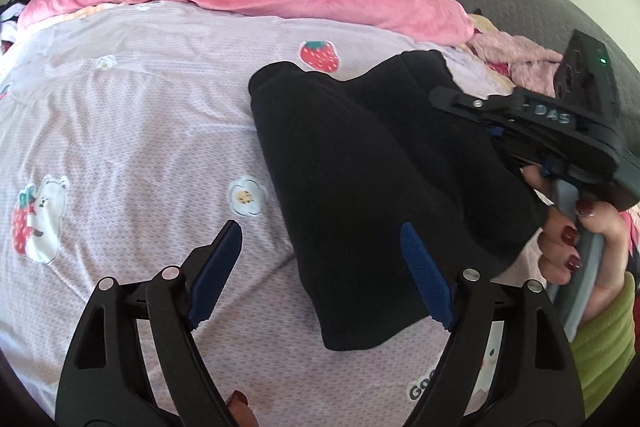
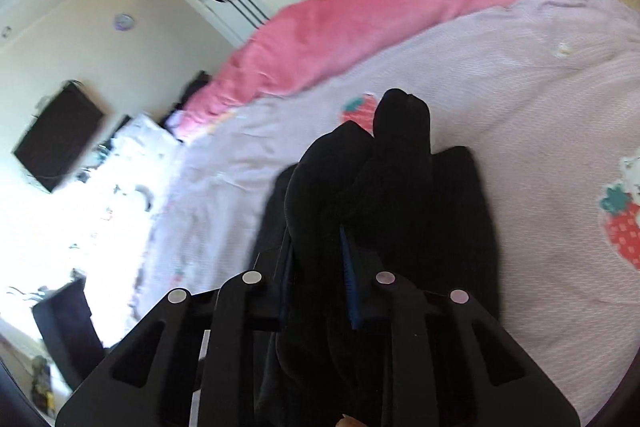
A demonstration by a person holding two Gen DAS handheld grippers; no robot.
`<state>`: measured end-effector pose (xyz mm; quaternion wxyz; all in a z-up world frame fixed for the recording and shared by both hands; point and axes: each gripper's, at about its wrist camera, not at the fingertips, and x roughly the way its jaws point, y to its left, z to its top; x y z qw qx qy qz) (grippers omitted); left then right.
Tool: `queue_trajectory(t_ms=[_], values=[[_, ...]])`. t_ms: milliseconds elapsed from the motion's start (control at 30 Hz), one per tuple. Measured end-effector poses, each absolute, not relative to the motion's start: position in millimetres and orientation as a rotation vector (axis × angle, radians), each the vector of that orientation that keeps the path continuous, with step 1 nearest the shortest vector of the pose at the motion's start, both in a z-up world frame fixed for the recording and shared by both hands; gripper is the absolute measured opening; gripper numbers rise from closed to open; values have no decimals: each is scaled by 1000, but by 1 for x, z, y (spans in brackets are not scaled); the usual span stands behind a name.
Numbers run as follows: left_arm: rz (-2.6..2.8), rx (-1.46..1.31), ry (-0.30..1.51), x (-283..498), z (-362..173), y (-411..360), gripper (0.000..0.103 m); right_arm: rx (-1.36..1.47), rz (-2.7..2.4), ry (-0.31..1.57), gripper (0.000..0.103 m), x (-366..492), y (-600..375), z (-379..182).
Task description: Fold small clothes
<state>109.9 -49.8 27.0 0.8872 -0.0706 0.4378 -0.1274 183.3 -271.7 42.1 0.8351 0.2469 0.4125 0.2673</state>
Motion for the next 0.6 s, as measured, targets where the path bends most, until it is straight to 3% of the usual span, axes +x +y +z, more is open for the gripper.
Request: queue_trajectory(t_ms=[267, 400, 567, 600], values=[[-272, -125, 944, 118, 12, -65, 79, 488, 414, 957, 19, 197, -308, 8], [-264, -133, 955, 120, 6, -65, 82, 408, 376, 949, 35, 192, -307, 11], [-259, -125, 949, 119, 7, -65, 82, 395, 421, 927, 40, 176, -302, 22], [-258, -127, 950, 119, 7, -65, 82, 398, 437, 922, 51, 171, -301, 25]])
